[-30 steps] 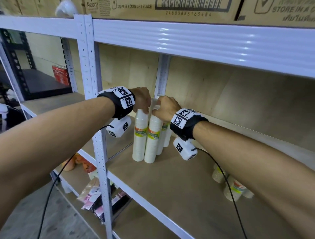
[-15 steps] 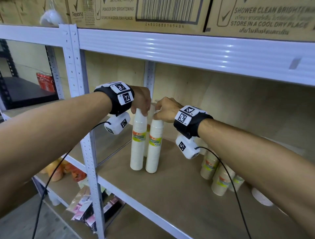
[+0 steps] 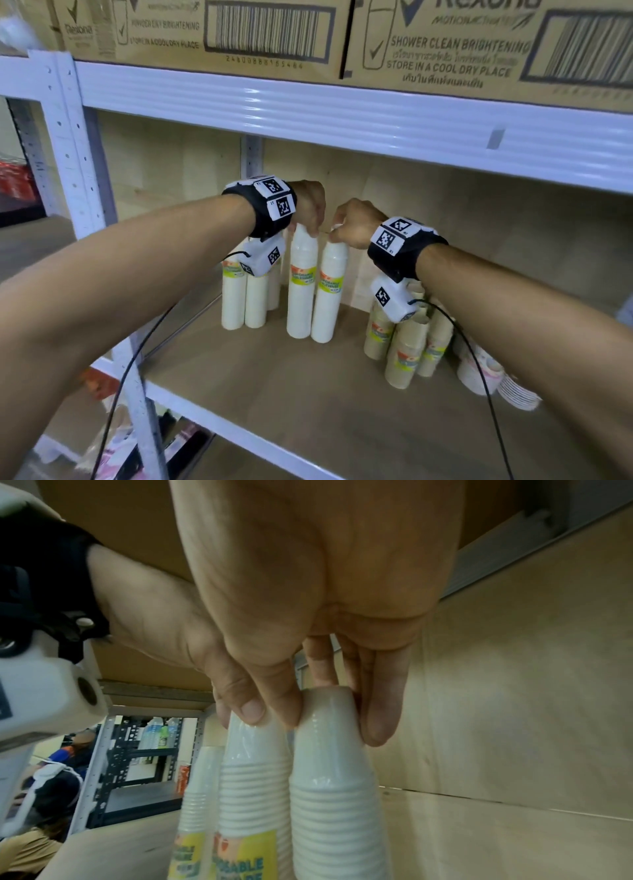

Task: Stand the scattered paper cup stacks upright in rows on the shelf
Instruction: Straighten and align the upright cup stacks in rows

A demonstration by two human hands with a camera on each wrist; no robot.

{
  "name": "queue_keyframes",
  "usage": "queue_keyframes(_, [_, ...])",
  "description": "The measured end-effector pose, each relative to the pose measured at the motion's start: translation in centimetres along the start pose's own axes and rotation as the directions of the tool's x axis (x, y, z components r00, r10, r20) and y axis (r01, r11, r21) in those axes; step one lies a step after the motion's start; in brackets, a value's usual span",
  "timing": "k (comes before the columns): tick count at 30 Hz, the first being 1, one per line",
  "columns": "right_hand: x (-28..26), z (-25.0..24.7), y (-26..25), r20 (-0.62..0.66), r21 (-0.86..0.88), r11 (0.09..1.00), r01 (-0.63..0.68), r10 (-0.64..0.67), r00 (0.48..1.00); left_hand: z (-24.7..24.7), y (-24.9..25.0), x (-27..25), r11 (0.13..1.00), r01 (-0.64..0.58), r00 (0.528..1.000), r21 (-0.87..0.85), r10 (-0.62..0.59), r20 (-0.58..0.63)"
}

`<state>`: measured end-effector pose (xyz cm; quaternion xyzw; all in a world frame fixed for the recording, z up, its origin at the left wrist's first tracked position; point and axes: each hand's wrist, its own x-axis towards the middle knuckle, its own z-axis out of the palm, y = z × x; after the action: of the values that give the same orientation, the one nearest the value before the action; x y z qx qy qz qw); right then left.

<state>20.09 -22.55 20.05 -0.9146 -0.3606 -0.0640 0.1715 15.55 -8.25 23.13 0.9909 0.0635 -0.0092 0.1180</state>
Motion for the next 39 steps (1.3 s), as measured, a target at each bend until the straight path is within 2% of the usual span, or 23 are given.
queue_keyframes(3, [0.0, 0.0, 1.7, -0.034, 0.006, 0.999, -0.052, 0.052, 0.998, 0.7, 1.1, 1.6, 0.998, -0.038, 0.999, -0.055, 0.037, -0.010])
queue_keyframes(14, [2.1, 1.1, 5.8, -0.085, 0.011, 0.982, -0.190, 0.190, 0.978, 2.7, 2.5, 6.7, 0.991, -0.123, 0.976, 0.051, 0.130, -0.174])
queue_keyframes(20, [4.8, 2.4, 7.3, -0.096, -0.015, 0.966, -0.257, 0.254, 0.962, 4.0, 2.2, 9.6, 0.982, -0.183, 0.955, 0.048, 0.189, -0.230])
queue_keyframes(28, [7.8, 4.1, 8.4, -0.104, -0.030, 0.956, -0.291, 0.287, 0.952, 5.1, 0.9, 12.7, 0.983, -0.181, 0.963, -0.041, 0.169, -0.211])
queue_keyframes(39, [9.5, 4.7, 8.5, -0.102, -0.028, 0.952, -0.304, 0.300, 0.948, 5.5, 0.4, 14.5, 0.985, -0.173, 0.965, -0.012, 0.167, -0.201])
